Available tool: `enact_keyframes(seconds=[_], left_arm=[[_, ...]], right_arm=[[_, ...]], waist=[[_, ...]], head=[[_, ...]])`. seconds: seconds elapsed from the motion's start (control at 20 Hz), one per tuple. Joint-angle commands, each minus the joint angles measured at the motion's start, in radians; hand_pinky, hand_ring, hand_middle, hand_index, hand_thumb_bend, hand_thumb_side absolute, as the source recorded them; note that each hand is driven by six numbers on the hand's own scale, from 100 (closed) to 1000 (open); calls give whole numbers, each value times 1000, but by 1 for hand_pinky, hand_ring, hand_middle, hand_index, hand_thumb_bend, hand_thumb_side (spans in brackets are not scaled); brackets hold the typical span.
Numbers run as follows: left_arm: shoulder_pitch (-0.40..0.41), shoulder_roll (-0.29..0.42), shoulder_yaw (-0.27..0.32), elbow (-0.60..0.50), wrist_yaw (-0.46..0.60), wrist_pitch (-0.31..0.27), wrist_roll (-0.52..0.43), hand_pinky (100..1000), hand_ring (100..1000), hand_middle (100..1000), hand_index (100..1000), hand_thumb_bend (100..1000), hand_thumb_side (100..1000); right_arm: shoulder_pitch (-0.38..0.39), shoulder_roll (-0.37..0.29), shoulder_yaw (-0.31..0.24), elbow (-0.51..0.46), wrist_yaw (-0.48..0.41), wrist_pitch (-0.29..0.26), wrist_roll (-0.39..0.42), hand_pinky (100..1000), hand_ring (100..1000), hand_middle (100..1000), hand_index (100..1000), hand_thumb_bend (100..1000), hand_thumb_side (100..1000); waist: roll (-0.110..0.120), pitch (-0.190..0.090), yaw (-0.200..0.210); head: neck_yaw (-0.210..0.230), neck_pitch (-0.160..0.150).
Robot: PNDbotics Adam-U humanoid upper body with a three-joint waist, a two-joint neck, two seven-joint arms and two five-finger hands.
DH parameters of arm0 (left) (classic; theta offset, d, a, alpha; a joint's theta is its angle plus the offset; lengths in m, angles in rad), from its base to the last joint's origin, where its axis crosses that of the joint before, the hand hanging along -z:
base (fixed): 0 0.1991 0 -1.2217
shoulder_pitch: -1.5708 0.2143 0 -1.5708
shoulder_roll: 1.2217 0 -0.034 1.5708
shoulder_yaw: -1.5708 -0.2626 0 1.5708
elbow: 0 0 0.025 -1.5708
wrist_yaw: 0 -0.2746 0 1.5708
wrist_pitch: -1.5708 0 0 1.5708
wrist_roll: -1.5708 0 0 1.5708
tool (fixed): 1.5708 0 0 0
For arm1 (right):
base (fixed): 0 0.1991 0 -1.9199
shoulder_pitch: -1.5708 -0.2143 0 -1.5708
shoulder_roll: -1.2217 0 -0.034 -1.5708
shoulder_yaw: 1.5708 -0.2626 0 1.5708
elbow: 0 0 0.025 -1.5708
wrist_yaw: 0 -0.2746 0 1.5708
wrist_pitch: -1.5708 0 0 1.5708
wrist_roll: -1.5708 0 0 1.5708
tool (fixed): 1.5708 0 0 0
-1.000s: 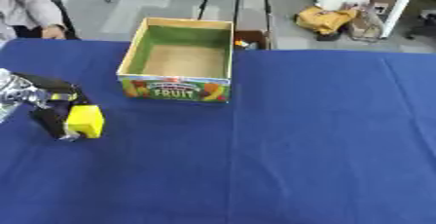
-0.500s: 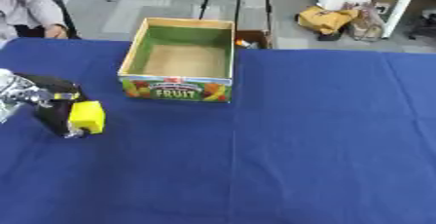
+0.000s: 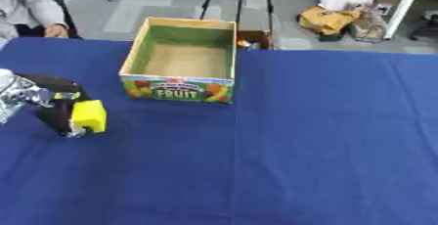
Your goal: Pick up objects on the table and place them in the box.
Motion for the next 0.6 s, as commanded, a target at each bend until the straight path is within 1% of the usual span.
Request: enact_keyframes(seconds=[0.05,0.6], left_arm=[[-23,35,20,-28,-2,9,-1,667,698,686,807,145,599],[-29,67,49,-122,14,39,-16,666,688,685,807,131,627]], right_arm=[[-12,-12,-9,-15,1,3,-1,782,858,787,875,100,915],[-11,-10,-8,-15,2,3,1,783,858,787,875,100,915]], waist=[[4,-27,2],[9,-39,5]], head=[[-3,-4],[-8,2]])
